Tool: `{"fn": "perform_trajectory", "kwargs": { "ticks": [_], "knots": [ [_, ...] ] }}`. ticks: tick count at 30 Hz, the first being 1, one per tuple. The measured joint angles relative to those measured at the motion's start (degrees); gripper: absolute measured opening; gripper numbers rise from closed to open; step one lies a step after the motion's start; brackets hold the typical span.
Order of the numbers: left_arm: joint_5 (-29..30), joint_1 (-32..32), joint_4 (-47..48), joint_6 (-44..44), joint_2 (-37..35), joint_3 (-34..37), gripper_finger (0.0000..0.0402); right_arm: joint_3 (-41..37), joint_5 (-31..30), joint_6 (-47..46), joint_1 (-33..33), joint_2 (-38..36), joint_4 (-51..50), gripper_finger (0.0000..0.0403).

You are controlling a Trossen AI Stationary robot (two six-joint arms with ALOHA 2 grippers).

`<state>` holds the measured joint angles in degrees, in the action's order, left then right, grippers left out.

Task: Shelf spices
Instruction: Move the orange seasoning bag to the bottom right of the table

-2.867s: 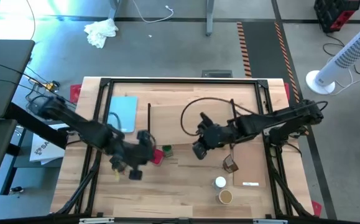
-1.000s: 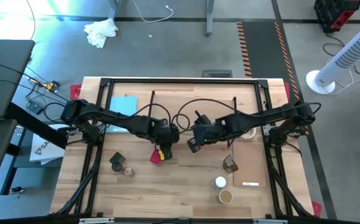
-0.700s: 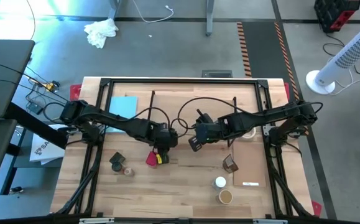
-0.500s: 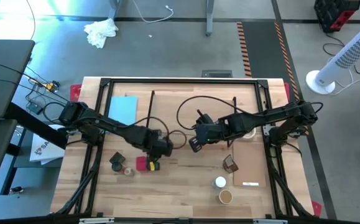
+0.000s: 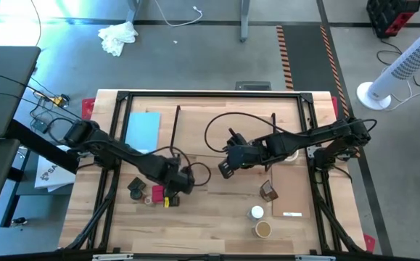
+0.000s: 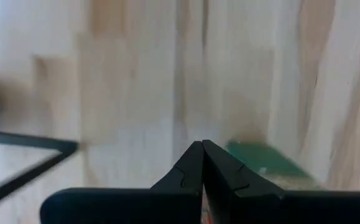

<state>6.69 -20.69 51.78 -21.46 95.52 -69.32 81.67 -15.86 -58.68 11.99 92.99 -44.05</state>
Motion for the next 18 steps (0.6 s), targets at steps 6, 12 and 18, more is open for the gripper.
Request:
{"fn": "perform_trajectory", "kwargs": {
  "ticks": [6, 12, 18],
  "knots": [
    [3.5, 1.5, -3.1, 0.1, -4.5, -2.5, 0.0000, 0.0, 2.0, 5.8, 0.9, -3.5, 1.0, 0.0000],
    [8.0, 0.9, -7.4, 0.0, -12.1, -2.8, 0.0000, 0.1, 7.6, -8.8, 8.4, -9.4, -19.4, 0.0000],
    [15.2, -0.7, -12.1, 0.0, -19.7, -2.8, 0.0000, 0.1, 8.5, -27.2, 19.4, -10.5, -32.8, 0.0000]
  ]
}}
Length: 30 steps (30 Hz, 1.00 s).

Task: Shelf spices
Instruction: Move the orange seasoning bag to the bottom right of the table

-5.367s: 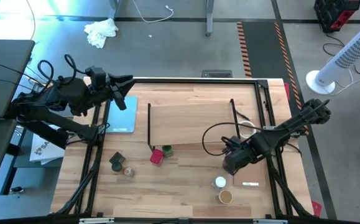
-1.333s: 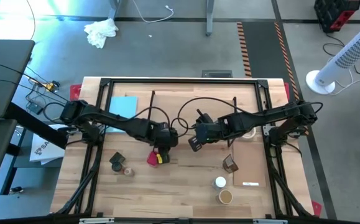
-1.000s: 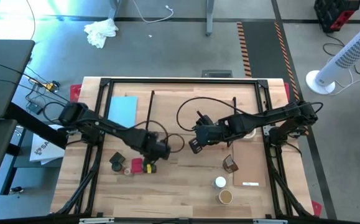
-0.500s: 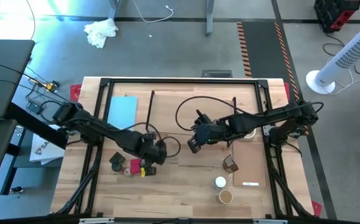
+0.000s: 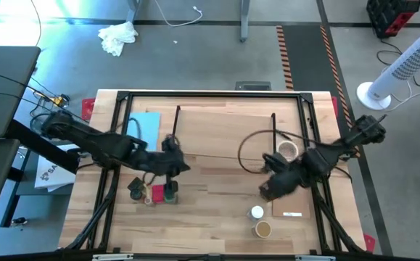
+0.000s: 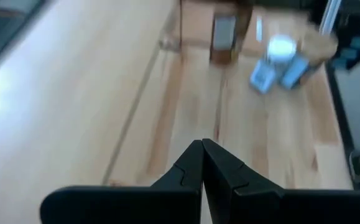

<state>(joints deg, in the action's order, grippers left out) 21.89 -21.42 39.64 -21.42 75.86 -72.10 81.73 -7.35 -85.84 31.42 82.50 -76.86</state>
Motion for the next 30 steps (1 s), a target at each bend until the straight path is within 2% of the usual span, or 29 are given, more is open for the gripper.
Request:
{"fn": "perform_trajectory", "kwargs": {
  "ticks": [4, 9, 16, 22, 26, 30],
  "knots": [
    [3.8, -0.1, -0.8, -0.1, -2.8, 0.0, 0.0000, -0.1, 2.8, -9.9, 4.4, 1.4, -6.5, 0.0000],
    [5.8, 0.0, -1.4, 0.0, -3.9, 0.0, 0.0000, -0.9, 0.6, -17.4, 6.7, 2.2, -9.6, 0.0000],
    [2.0, 0.0, -4.5, 0.5, -4.0, 0.0, 0.0000, -13.5, 2.6, -17.9, 4.9, 0.4, 3.2, 0.0000],
    [1.2, 0.0, -5.4, 0.5, -4.0, 0.0, 0.0000, -22.0, 0.2, -16.5, 0.3, -4.7, 6.0, 0.0000],
    [1.4, 0.0, -5.4, 0.5, -4.0, 0.0, 0.0000, -29.9, 1.1, -11.1, -3.2, -7.5, 18.3, 0.0000],
    [1.8, 0.0, -5.4, -0.2, -4.0, 0.0, 0.0000, -34.8, -0.6, -8.7, -5.1, -9.1, 27.8, 0.0000]
  ]
}}
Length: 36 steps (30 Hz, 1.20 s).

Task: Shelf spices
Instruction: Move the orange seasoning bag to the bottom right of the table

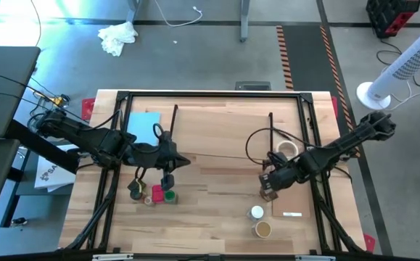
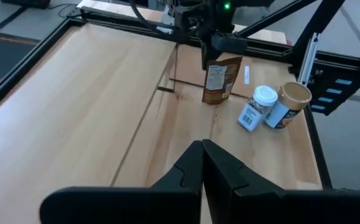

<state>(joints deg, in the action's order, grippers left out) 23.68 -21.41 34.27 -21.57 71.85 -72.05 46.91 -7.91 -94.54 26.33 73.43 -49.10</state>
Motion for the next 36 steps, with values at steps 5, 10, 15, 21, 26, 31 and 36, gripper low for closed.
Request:
{"fn": "perform_trajectory", "kwargs": {
  "ticks": [5, 10, 15, 21, 26, 31, 36],
  "knots": [
    [0.6, 0.0, 0.1, -0.8, 0.0, 0.0, 0.0000, -3.3, 2.6, 3.4, -2.3, 0.2, 2.2, 0.0000],
    [1.0, 0.2, 0.5, -0.4, 0.0, 0.0, 0.0000, -6.5, 5.0, 4.8, -2.8, 0.4, 7.0, 0.0000],
    [1.0, 0.4, 0.4, -0.4, 0.0, 0.0, 0.0000, -6.8, 4.4, 6.4, -2.8, 0.4, 9.8, 0.0000],
    [1.0, 0.4, 0.5, -0.4, 0.0, 0.0, 0.0000, -6.6, 3.8, 6.8, -1.3, 0.4, 15.6, 0.0000],
    [1.0, 0.4, 0.5, -0.2, 0.0, 0.0, 0.0000, -6.5, 3.9, 6.5, -0.1, 0.4, 18.1, 0.0000],
    [0.8, 0.4, 0.6, -0.2, 0.0, 0.0, 0.0000, -6.5, 5.0, 5.9, 1.4, 0.4, 20.0, 0.0000],
    [0.5, 0.4, 0.7, -0.2, 0.0, 0.0, 0.0000, -6.5, 5.1, 3.1, 3.3, 0.4, 21.2, 0.0000]
  ]
}}
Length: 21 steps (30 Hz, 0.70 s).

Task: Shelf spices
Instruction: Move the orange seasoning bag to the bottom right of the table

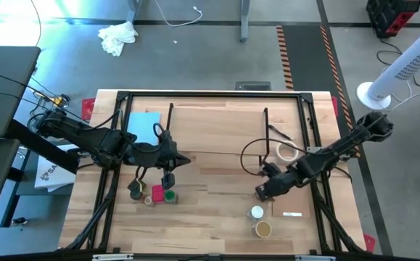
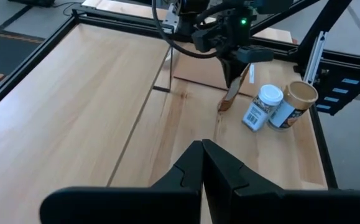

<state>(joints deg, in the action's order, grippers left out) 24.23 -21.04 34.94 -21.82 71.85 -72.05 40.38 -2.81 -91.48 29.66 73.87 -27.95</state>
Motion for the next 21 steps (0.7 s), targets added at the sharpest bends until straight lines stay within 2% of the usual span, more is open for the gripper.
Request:
{"fn": "perform_trajectory", "kwargs": {
  "ticks": [16, 21],
  "knots": [
    [-0.2, 0.0, 0.0, 0.0, 0.0, 0.0, 0.0000, 0.0, -3.0, -6.2, 5.6, 0.0, 6.3, 0.0000],
    [-6.3, -0.7, -0.1, -0.6, -0.1, 0.0, 0.0000, 0.0, -3.0, -5.8, 5.8, 0.0, 8.5, 0.0000]
  ]
}}
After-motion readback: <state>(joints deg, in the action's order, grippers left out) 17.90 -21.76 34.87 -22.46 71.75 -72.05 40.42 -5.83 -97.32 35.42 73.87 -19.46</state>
